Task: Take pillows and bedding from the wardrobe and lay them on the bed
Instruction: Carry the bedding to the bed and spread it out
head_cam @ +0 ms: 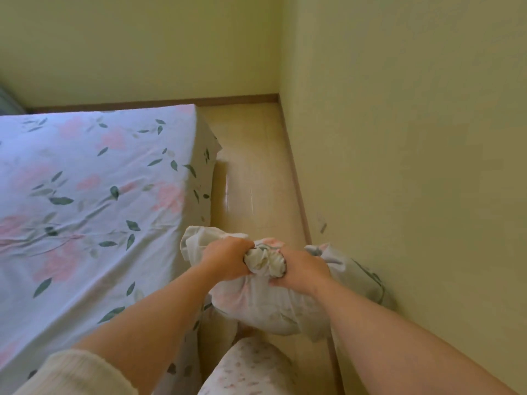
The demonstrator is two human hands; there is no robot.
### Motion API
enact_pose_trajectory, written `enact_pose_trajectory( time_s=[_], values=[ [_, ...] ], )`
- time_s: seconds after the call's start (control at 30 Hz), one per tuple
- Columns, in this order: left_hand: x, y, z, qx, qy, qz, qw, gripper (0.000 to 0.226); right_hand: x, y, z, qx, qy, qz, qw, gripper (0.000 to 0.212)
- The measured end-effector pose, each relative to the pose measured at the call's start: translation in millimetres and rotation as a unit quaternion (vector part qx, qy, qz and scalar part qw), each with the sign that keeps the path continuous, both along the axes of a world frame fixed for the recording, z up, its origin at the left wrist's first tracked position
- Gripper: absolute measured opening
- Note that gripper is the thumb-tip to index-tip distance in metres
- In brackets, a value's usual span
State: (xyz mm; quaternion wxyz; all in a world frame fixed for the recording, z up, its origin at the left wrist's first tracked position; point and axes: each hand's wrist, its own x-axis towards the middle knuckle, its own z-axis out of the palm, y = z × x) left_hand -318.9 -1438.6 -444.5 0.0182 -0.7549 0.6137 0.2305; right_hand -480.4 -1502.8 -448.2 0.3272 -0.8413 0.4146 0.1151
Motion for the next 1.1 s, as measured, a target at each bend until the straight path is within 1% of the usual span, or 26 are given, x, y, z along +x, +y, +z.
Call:
enact_pose_trajectory(
  time_s=[0.07,0.17,0.33,0.47,0.57,0.77,0.9,1.1],
  values=[
    [24.8,-20.3,0.1,-0.003,0.007,0.014,1.000,0.020,27.5,-24.1,-2.9,0.008,-0.003,0.020,1.000,0.077],
    [72.7,-54.4,-2.5,0.013,0.019,0.035,0.999,0.018,77.0,-65.0,-6.4,0.007,0.012,0.047,0.999,0.070],
    [161.1,-108.7,-1.6,0.018,0.036,0.068,0.997,0.026,171.5,-132.5,4.4,0.022,0.029,0.097,0.995,0.067],
    [226.5,-154.8,-2.3,-0.006,0.026,0.082,0.996,0.027,236.7,-179.5,2.3,0.010,0.024,0.083,0.996,0.066],
    [259.1,-196.6,-3.7,-0.003,0.016,0.085,0.996,0.029,267.8,-219.3,3.2,-0.009,0.025,0.078,0.997,0.063],
    [320.7,-292.7,-14.8,-0.002,0.031,0.099,0.995,0.032,330.5,-317.6,-5.0,-0.024,0.043,0.087,0.995,0.066],
    [365.1,-375.7,-16.1,0.007,0.055,0.111,0.992,0.025,378.0,-407.1,-8.8,-0.021,0.056,0.106,0.993,0.065],
    [419.5,-495.8,-1.6,-0.001,0.047,0.136,0.990,0.021,438.3,-532.4,2.5,-0.034,0.052,0.117,0.991,0.062]
  ],
)
